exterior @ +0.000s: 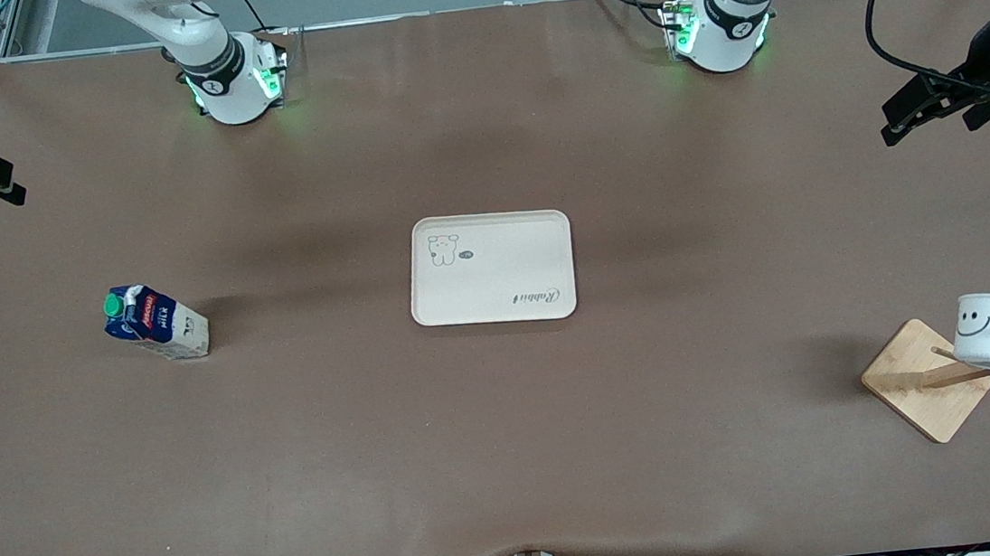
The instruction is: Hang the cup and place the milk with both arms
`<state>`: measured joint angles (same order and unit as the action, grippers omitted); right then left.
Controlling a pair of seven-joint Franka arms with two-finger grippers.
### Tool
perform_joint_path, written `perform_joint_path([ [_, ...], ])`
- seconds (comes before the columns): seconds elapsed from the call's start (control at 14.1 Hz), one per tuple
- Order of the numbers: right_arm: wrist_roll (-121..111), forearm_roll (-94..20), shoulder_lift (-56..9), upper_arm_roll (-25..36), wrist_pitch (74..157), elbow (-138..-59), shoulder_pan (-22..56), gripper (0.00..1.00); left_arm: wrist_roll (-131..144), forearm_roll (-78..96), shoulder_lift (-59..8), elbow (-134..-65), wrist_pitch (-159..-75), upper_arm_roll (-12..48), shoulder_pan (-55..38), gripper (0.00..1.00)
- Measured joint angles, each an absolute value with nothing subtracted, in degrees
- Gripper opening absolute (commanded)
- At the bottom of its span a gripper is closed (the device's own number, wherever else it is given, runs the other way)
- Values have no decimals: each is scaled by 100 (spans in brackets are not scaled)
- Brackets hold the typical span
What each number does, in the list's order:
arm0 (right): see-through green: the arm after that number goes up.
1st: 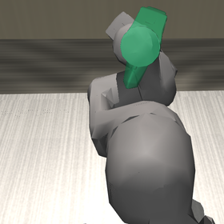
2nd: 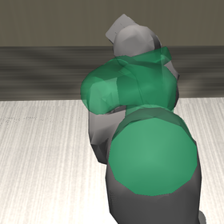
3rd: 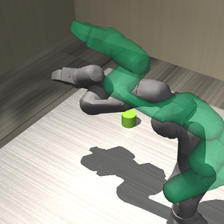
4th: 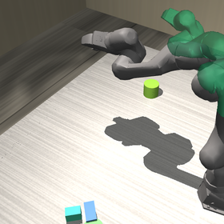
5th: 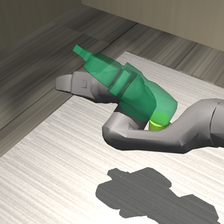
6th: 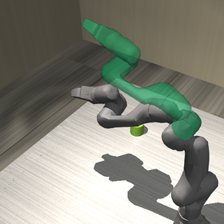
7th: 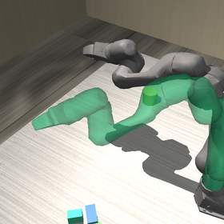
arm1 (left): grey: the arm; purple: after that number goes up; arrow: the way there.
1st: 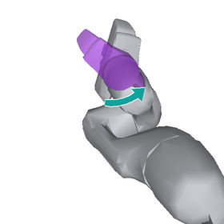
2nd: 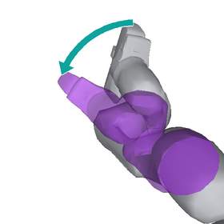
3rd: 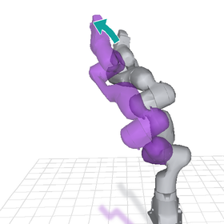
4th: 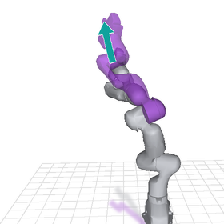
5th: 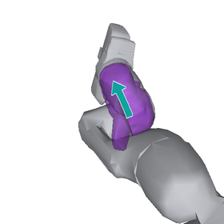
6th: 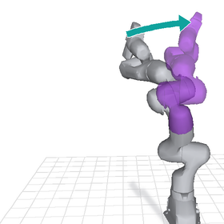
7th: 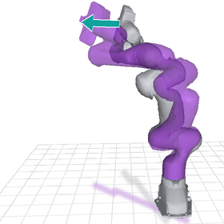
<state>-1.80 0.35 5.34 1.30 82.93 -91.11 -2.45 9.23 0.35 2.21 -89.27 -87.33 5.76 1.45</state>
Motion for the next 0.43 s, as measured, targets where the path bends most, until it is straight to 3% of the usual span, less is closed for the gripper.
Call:
perform_joint_path([
  [0.43,-180,35,525,131,8294,-9111,-273,100,796,35,221,-8859,-8738,555,155,100],
])
